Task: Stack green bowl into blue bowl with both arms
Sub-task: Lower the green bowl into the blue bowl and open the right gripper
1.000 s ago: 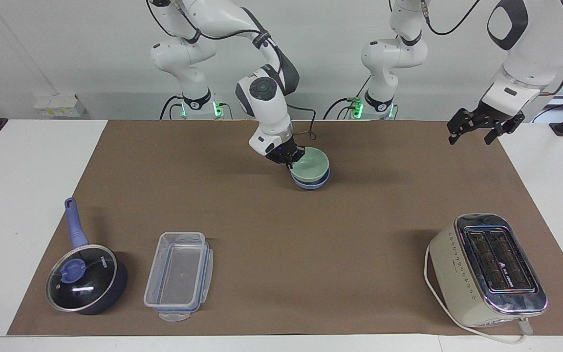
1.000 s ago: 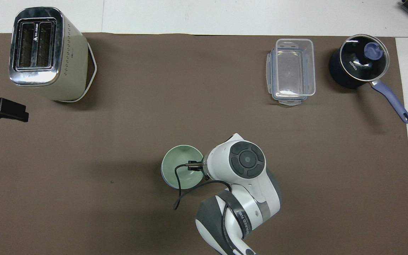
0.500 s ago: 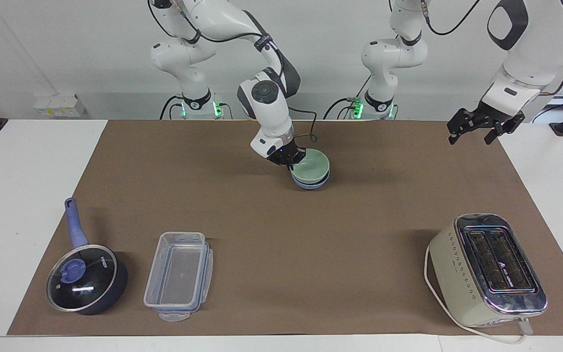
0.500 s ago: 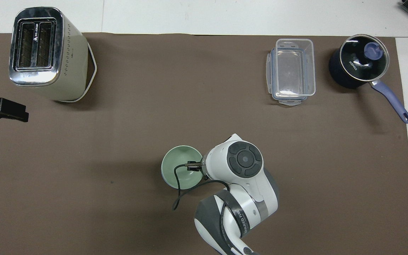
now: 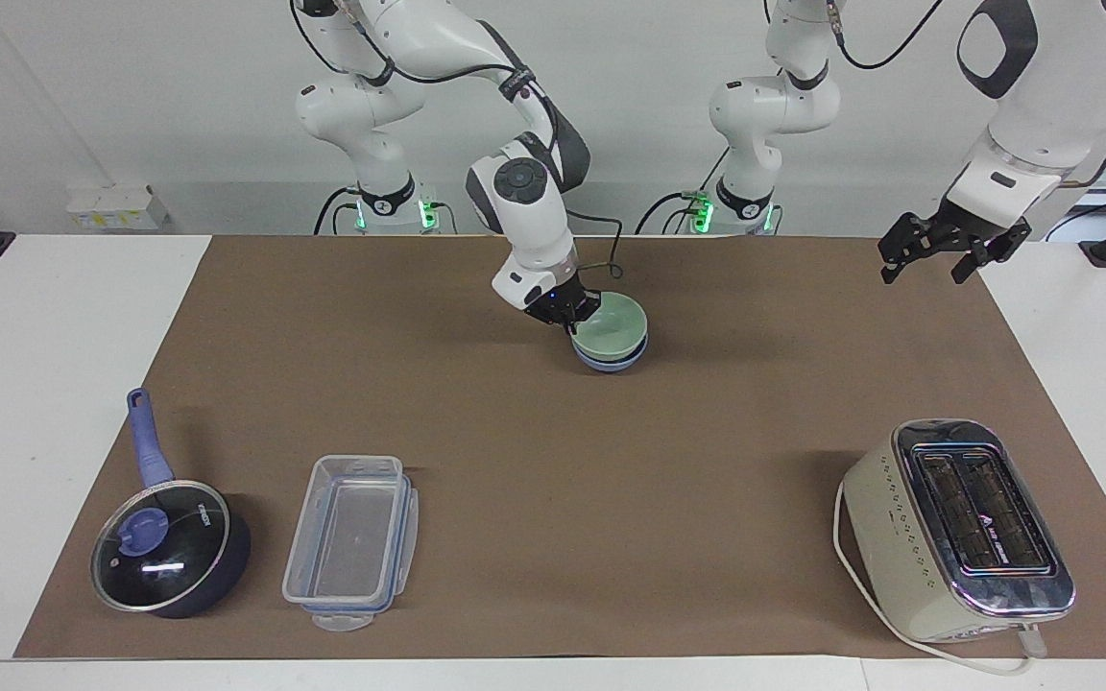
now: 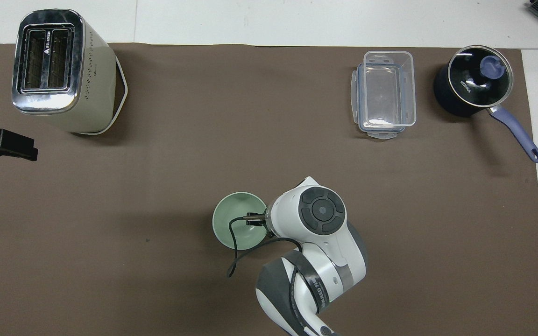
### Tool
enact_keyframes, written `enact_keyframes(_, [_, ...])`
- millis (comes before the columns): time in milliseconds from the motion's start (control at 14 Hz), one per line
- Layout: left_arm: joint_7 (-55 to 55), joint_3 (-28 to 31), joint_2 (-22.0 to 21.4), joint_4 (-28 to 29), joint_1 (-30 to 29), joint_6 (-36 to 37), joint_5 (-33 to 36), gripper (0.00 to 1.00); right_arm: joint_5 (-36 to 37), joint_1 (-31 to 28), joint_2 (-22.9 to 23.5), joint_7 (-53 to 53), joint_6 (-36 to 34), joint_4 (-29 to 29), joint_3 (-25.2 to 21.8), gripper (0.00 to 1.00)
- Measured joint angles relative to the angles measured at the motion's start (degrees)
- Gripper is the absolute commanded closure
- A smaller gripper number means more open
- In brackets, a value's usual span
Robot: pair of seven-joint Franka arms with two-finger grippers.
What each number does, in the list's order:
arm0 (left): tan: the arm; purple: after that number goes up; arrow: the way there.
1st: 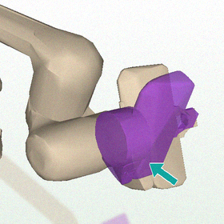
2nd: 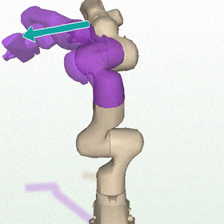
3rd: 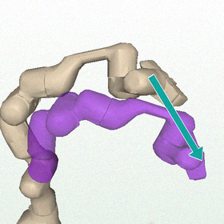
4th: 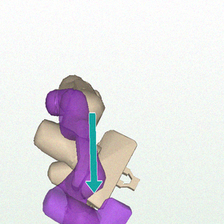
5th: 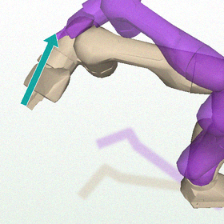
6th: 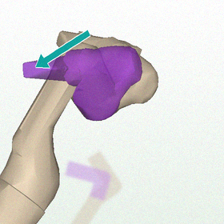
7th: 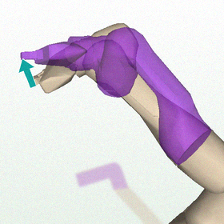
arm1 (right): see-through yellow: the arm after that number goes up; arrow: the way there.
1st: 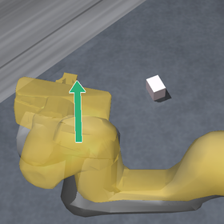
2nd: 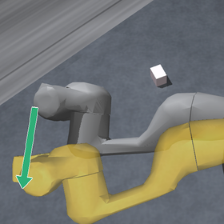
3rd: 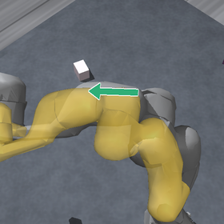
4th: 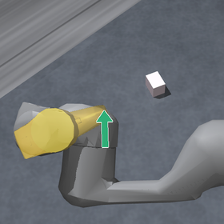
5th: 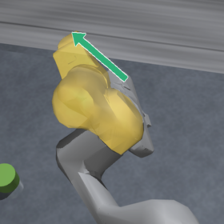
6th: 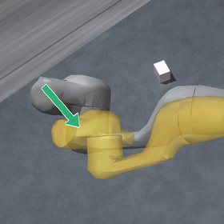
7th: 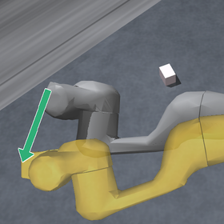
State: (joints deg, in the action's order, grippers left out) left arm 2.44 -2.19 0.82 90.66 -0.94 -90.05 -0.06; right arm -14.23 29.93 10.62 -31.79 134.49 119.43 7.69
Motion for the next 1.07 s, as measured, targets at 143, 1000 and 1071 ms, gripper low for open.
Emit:
enact_keyframes(143, [0.0,0.0,0.0,0.0,0.0,0.0,0.0,0.0,0.0,0.0,0.0,-0.2,0.0,-0.1,0.0,0.47])
enact_keyframes(1000, [0.0,0.0,0.0,0.0,0.0,0.0,0.0,0.0,0.2,-2.7,-4.5,-0.3,-4.5,-3.4,-0.7,0.0])
enact_keyframes(1071, [0.0,0.0,0.0,0.0,0.0,0.0,0.0,0.0,0.5,-4.7,-6.6,0.2,-6.5,-3.6,-0.8,0.0])
